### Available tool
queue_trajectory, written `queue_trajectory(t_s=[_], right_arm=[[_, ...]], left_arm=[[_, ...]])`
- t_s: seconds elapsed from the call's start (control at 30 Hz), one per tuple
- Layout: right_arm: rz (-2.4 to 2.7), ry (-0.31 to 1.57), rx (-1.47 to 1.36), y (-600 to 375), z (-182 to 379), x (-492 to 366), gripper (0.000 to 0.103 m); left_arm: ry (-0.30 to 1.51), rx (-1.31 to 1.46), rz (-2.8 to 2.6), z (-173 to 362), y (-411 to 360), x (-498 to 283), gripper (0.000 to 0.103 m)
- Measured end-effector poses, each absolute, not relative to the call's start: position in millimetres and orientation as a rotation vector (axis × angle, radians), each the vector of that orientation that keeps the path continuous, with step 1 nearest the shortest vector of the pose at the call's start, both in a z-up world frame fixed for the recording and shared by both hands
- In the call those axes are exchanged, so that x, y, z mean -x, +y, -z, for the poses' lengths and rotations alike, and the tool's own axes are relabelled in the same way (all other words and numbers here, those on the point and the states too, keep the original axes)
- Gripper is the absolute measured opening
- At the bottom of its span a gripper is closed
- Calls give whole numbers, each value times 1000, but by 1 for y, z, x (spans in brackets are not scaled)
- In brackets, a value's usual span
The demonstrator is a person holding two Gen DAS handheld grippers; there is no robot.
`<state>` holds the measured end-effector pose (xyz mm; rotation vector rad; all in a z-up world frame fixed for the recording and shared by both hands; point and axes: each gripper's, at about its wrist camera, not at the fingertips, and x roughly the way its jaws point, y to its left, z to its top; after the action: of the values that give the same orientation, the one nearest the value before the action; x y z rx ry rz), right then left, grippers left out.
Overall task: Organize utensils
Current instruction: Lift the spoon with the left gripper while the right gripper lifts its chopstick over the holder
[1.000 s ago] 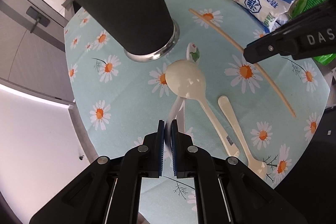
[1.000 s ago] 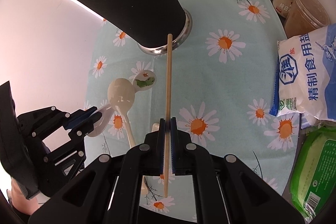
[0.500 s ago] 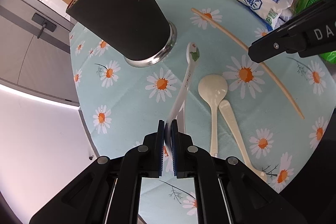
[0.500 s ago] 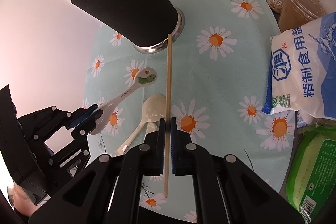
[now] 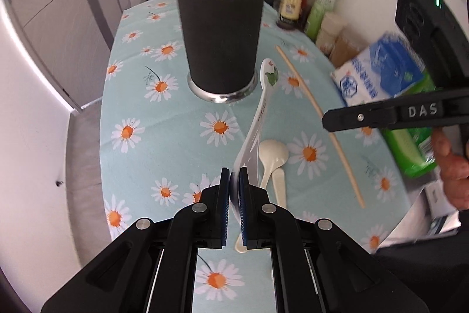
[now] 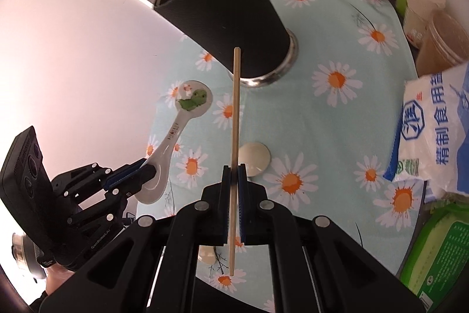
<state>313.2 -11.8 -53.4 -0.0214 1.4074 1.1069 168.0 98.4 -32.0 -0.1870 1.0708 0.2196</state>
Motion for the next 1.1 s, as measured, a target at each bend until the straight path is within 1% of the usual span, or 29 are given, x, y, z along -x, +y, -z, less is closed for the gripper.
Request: queue_trajectory(t_s=[0.13, 0.43, 0.8, 1.1], right_arm=[[-1157, 1350, 7, -8, 34, -306, 6], [-1159, 1180, -41, 0, -8, -300, 6], [-1134, 928, -183, 1, -61, -309, 6], [-1137, 762, -290, 7, -89, -327, 6]], left_arm=[[981, 316, -210, 20, 110, -150, 5], [765, 446, -139, -13, 143, -137, 5], [537, 550, 1, -32, 182, -153, 5], [435, 597, 108, -45, 201, -176, 5]])
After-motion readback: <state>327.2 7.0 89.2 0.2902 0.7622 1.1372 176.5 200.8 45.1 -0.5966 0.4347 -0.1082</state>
